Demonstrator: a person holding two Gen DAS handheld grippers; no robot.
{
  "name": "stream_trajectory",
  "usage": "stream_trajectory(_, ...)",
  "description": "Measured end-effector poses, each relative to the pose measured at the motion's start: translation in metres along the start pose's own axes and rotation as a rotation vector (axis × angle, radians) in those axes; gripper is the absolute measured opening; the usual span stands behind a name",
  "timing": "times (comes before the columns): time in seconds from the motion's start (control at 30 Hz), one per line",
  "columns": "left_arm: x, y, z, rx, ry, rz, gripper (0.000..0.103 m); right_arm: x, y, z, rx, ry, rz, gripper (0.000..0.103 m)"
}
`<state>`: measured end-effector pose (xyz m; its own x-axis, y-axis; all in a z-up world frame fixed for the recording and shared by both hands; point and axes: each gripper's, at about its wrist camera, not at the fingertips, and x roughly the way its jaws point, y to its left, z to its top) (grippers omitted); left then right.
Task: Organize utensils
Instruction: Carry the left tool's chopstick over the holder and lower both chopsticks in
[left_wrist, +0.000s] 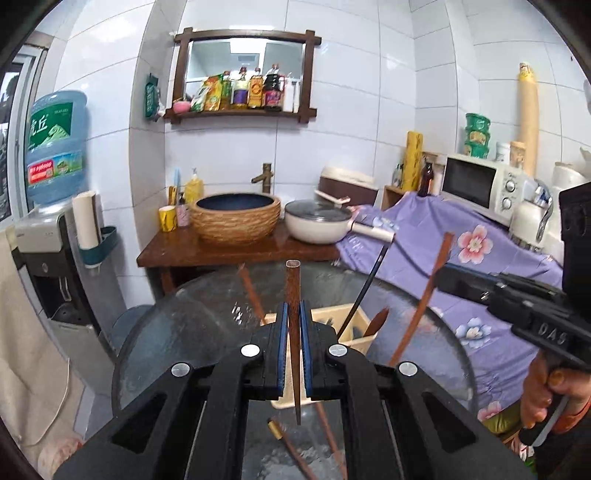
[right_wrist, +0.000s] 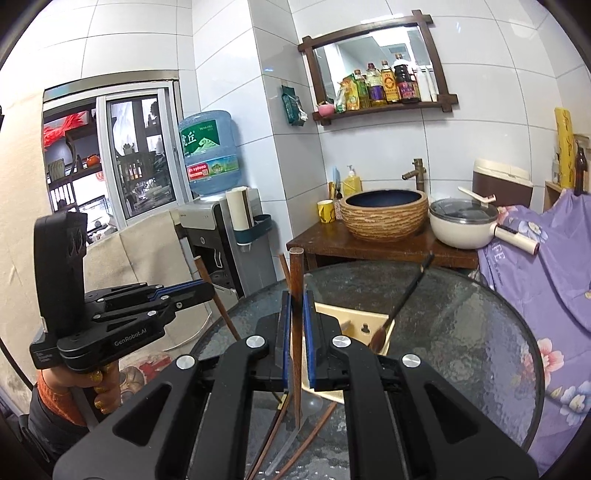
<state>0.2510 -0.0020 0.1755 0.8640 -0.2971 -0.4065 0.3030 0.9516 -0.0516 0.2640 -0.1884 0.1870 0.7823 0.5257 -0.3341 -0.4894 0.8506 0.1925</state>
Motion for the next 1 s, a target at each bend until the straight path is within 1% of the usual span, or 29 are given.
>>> stream_trajectory(0.13,-0.003,-0.006,0.031,-0.001,-0.026,-0.021,0.007,-0.002,0.001,0.025,-0.003,-0.016,0.001,0.007)
stream_trajectory(0.3,-0.013,-0.011,0.072,-0.014,-0.088,-0.039,0.007,-0.01,0.0,0.069,-0.002,-0.081,-0.009,0.007)
stream_trajectory(0.33,-0.014,-0.011,0.081,-0.022,-0.104,-0.036,0.007,-0.012,0.001,0.079,-0.015,-0.105,-0.026,0.007)
stream_trajectory(0.4,-0.01,-0.01,0.094,-0.027,-0.132,0.001,0.007,-0.013,0.002,0.092,-0.039,-0.141,-0.065,0.007)
stream_trajectory(0.47,0.0,-0.009,0.097,-0.037,-0.128,0.02,0.007,-0.007,-0.001,0.102,-0.048,-0.165,-0.102,0.007)
stream_trajectory(0.57,0.025,-0.007,0.088,-0.051,-0.092,0.041,0.007,0.012,-0.01,0.098,-0.051,-0.166,-0.151,0.007)
stream_trajectory(0.63,0.043,-0.006,0.075,-0.053,-0.057,0.057,0.007,0.026,-0.018,0.088,-0.045,-0.15,-0.173,0.007)
stream_trajectory(0.7,0.063,-0.003,0.057,-0.06,-0.012,0.076,0.007,0.046,-0.03,0.07,-0.025,-0.119,-0.188,0.007)
stream_trajectory(0.83,0.089,0.007,0.029,-0.087,0.056,0.077,0.007,0.074,-0.051,0.038,0.026,-0.048,-0.194,0.007)
stream_trajectory(1.0,0.114,0.013,0.001,-0.102,0.127,0.078,0.007,0.096,-0.061,0.01,0.056,0.016,-0.189,0.007)
